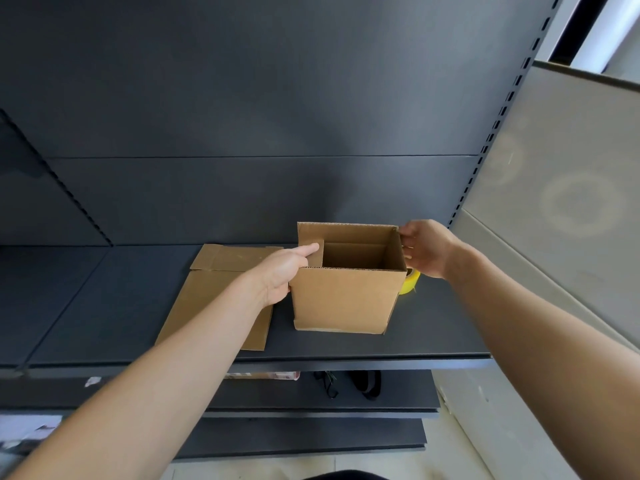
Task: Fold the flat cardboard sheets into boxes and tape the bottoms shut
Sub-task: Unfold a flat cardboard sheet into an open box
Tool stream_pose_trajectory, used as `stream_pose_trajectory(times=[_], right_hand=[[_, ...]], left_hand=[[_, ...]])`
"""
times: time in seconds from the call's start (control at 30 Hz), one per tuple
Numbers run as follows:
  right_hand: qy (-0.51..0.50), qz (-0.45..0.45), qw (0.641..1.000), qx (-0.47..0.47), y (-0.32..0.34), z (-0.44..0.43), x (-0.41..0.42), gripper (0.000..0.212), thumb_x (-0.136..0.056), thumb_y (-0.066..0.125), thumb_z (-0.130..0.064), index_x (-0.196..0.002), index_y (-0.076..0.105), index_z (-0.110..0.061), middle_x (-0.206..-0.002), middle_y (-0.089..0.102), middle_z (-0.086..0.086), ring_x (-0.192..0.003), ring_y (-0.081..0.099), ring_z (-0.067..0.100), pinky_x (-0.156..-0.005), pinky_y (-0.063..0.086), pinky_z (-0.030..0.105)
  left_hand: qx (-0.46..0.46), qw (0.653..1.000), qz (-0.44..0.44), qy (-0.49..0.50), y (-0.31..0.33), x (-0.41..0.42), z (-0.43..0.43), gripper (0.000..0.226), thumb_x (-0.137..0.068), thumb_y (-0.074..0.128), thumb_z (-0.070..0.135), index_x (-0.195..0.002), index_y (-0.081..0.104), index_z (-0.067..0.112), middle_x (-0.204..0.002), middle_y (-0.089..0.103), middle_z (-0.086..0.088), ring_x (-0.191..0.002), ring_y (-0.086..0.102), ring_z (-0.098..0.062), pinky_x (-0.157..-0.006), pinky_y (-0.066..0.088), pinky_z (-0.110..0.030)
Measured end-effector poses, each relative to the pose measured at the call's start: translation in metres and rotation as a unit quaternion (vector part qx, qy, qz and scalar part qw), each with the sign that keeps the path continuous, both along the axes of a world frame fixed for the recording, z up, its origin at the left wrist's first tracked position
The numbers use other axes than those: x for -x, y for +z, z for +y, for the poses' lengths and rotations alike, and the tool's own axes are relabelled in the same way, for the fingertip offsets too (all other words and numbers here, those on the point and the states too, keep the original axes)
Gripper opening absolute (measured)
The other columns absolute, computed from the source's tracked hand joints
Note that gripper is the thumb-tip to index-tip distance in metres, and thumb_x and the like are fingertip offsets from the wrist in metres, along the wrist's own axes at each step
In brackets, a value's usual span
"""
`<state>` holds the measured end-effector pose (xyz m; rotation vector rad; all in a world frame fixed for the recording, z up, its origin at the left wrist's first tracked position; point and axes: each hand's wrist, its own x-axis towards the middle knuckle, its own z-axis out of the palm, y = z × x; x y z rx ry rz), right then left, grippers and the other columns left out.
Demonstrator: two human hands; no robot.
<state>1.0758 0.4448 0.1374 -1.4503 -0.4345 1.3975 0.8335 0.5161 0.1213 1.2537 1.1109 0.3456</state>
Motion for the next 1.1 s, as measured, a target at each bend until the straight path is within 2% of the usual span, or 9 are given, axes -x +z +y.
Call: stream_pose_trajectory(times=[0.07,0.17,0.33,0.43,0.53,0.7,0.93,1.03,1.1], right_hand=[[0.043,0.050,0.998,-0.026,-0.005,-0.008,-0.006,0.031,-0.095,0.034,-0.002,-0.103,0.063,-0.007,-0.097,0.068,0.006,-0.080,0.067,0.019,-0.067,0.053,0.030],[0.082,0.064,0.993,-0.051,-0.014,-0.013,-0.010,0.034,-0.098,0.035,-0.001,-0.119,0.060,-0.012,-0.110,0.067,0.004,-0.095,0.065,0.017,-0.078,0.053,0.028],[0.085,-0.055,0.995,0.013,-0.021,-0.003,0.002,0.036,-0.093,0.056,-0.004,-0.126,0.054,-0.019,-0.107,0.064,0.004,-0.093,0.063,0.019,-0.071,0.051,0.030],[0.057,-0.130,0.989,0.045,-0.023,0.003,0.008,0.042,-0.088,0.062,0.000,-0.123,0.057,-0.023,-0.102,0.066,0.004,-0.087,0.065,0.018,-0.064,0.053,0.029],[0.042,-0.161,0.985,0.045,-0.026,0.003,0.008,0.041,-0.086,0.064,0.002,-0.120,0.061,-0.021,-0.100,0.068,0.005,-0.082,0.067,0.018,-0.063,0.053,0.028],[0.024,-0.188,0.981,0.044,-0.026,0.005,0.011,0.034,-0.086,0.063,0.005,-0.107,0.063,-0.022,-0.086,0.068,0.001,-0.070,0.067,0.015,-0.055,0.054,0.025],[0.047,-0.086,0.995,0.002,-0.024,-0.004,0.004,0.046,-0.093,0.042,0.011,-0.125,0.060,-0.017,-0.111,0.064,0.010,-0.095,0.064,0.025,-0.068,0.054,0.032],[0.024,0.004,0.999,-0.026,-0.026,-0.006,0.000,0.038,-0.092,0.040,0.000,-0.122,0.060,-0.015,-0.114,0.061,0.012,-0.100,0.061,0.028,-0.075,0.053,0.036],[-0.008,0.045,0.999,-0.020,-0.025,-0.007,0.001,0.023,-0.090,0.047,-0.017,-0.109,0.059,-0.013,-0.105,0.061,0.010,-0.090,0.062,0.026,-0.069,0.053,0.033]], left_hand=[[0.004,1.000,-0.007,0.003,-0.004,-0.001,0.002,0.051,-0.098,0.034,0.001,-0.139,0.047,0.028,-0.144,0.041,-0.006,-0.129,0.040,-0.024,-0.112,0.031,-0.040],[0.013,1.000,-0.025,0.002,-0.006,-0.002,0.003,0.052,-0.098,0.035,0.001,-0.141,0.042,0.029,-0.143,0.041,-0.005,-0.124,0.044,-0.022,-0.102,0.040,-0.034],[0.014,0.999,-0.040,-0.034,-0.007,-0.002,0.004,0.052,-0.098,0.043,0.009,-0.145,0.035,0.032,-0.147,0.037,-0.002,-0.126,0.041,-0.019,-0.098,0.039,-0.031],[0.014,0.996,-0.043,-0.073,-0.008,0.002,0.004,0.065,-0.088,0.061,0.033,-0.146,0.032,0.032,-0.155,0.023,0.005,-0.141,0.020,-0.019,-0.114,0.014,-0.039],[0.026,0.989,-0.058,-0.132,-0.008,0.007,0.007,0.092,-0.069,0.070,0.040,-0.149,0.025,0.030,-0.159,0.008,0.010,-0.146,0.000,-0.018,-0.115,-0.007,-0.046],[0.006,0.990,-0.056,-0.127,-0.012,0.007,0.010,0.092,-0.068,0.074,0.021,-0.148,0.029,0.027,-0.158,0.014,0.011,-0.144,0.014,-0.017,-0.118,0.003,-0.048],[-0.017,0.995,-0.025,-0.093,-0.012,0.003,0.010,0.069,-0.082,0.070,0.010,-0.142,0.041,0.027,-0.151,0.033,0.005,-0.138,0.028,-0.022,-0.116,0.014,-0.042],[-0.029,0.998,-0.013,-0.051,-0.011,-0.002,0.008,0.062,-0.080,0.073,0.012,-0.135,0.050,0.028,-0.138,0.047,-0.002,-0.125,0.042,-0.025,-0.104,0.030,-0.037],[-0.049,0.998,-0.008,-0.024,-0.014,-0.005,0.007,0.057,-0.078,0.076,0.014,-0.129,0.055,0.028,-0.131,0.050,-0.003,-0.118,0.047,-0.024,-0.102,0.037,-0.035]])
